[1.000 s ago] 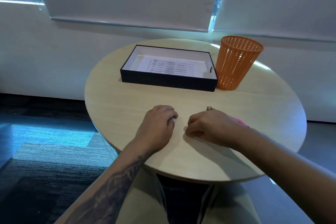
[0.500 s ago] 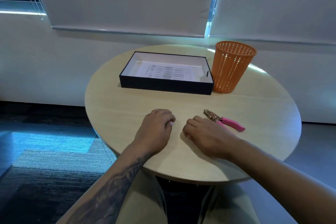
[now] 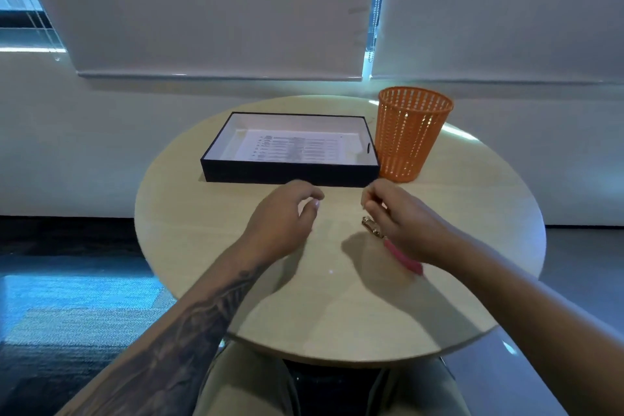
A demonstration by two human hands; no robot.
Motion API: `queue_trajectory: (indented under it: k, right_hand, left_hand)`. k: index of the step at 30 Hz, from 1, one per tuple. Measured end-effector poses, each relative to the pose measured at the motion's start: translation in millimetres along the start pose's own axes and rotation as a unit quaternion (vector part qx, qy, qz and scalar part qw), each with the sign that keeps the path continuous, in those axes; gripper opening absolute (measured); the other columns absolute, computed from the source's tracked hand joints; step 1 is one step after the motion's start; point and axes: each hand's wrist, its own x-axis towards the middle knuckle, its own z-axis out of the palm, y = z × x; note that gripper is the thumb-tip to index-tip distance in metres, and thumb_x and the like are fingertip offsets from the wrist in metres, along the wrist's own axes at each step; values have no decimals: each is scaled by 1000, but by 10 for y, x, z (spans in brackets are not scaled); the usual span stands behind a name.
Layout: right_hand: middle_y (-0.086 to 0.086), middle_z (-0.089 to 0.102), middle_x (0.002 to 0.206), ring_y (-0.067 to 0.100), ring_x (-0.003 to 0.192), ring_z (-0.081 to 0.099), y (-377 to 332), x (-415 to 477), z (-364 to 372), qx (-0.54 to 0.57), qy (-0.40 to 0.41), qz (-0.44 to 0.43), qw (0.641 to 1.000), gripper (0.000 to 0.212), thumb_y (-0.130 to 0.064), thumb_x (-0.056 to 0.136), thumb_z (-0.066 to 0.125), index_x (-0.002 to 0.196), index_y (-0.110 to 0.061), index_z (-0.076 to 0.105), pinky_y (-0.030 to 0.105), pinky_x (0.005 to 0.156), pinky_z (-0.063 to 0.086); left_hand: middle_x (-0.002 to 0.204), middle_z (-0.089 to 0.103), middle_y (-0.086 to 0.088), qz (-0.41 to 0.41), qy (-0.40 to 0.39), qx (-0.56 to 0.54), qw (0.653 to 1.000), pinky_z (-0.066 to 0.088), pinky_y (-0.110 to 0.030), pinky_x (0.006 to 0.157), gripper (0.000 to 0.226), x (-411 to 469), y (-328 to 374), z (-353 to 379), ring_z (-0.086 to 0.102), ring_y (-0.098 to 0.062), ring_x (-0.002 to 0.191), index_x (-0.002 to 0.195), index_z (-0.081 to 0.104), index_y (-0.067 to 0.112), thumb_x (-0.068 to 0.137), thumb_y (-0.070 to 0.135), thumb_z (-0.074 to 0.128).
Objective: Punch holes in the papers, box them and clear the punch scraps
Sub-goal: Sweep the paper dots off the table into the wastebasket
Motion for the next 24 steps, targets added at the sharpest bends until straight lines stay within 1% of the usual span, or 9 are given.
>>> queue_trajectory:
  k: [3,5,7,9,11,16,20,22,24]
  right_hand:
    - [-6,56,86,2,74,48,11,184,-264,7,45,-13,999,16,-21,105,47,91,-28,51,22,64,41]
    - [-6,56,85,5,72,48,44,347,-470,13,74,-11,997,14,-22,105,47,93,-26,52,26,63,40]
    - [-7,54,81,6,68,48,102,536,-698,22,103,-14,994,13,-20,106,47,94,-22,53,26,62,37]
    - [-7,53,79,7,67,47,186,728,-911,9,137,-11,990,13,-19,106,48,94,-20,53,27,61,35]
    - [-7,53,81,9,71,48,295,911,-1086,-15,159,8,987,11,-22,105,48,96,-20,53,30,62,35]
    - [-1,59,89,12,77,54,559,1255,-1348,-19,179,72,981,12,-25,107,46,104,-17,56,30,61,39]
    - [2,62,91,18,80,59,777,1486,-1404,-24,162,102,981,14,-26,106,46,104,-17,56,31,63,42]
    - [3,63,93,19,83,62,858,1576,-1435,-26,153,118,981,15,-27,106,47,105,-16,58,32,64,44]
    - [1,63,92,18,82,62,915,1631,-1464,-34,142,130,981,15,-26,106,48,105,-17,59,31,63,43]
  left_hand:
    - [116,65,13,21,7,-7,1000,47,-32,95,21,394,208,-102,58,-9,110,116,68,24,99,26,55]
    - [122,64,14,34,6,-5,999,44,-30,97,22,662,358,-147,55,-7,115,118,67,26,100,28,54]
    - [125,63,12,55,9,4,998,43,-29,97,22,944,510,-170,54,-7,116,119,66,25,100,30,54]
    - [124,63,11,72,11,15,997,43,-28,94,22,1208,635,-172,54,-8,114,119,66,25,100,30,56]
    - [125,63,10,79,9,29,996,45,-30,93,23,1449,735,-138,56,-10,114,119,66,25,98,31,57]
    - [132,58,5,75,-32,59,995,49,-37,95,29,1889,941,22,57,-15,117,123,63,24,96,30,61]
    - [137,56,0,64,-89,100,989,49,-39,98,35,2077,1025,157,57,-22,120,131,61,21,96,24,59]
    - [132,61,-2,62,-102,107,987,49,-37,93,32,2122,1031,218,59,-23,117,127,64,20,96,22,58]
    - [124,65,-2,69,-102,107,987,48,-34,83,26,2162,1015,262,61,-22,107,120,68,20,97,24,58]
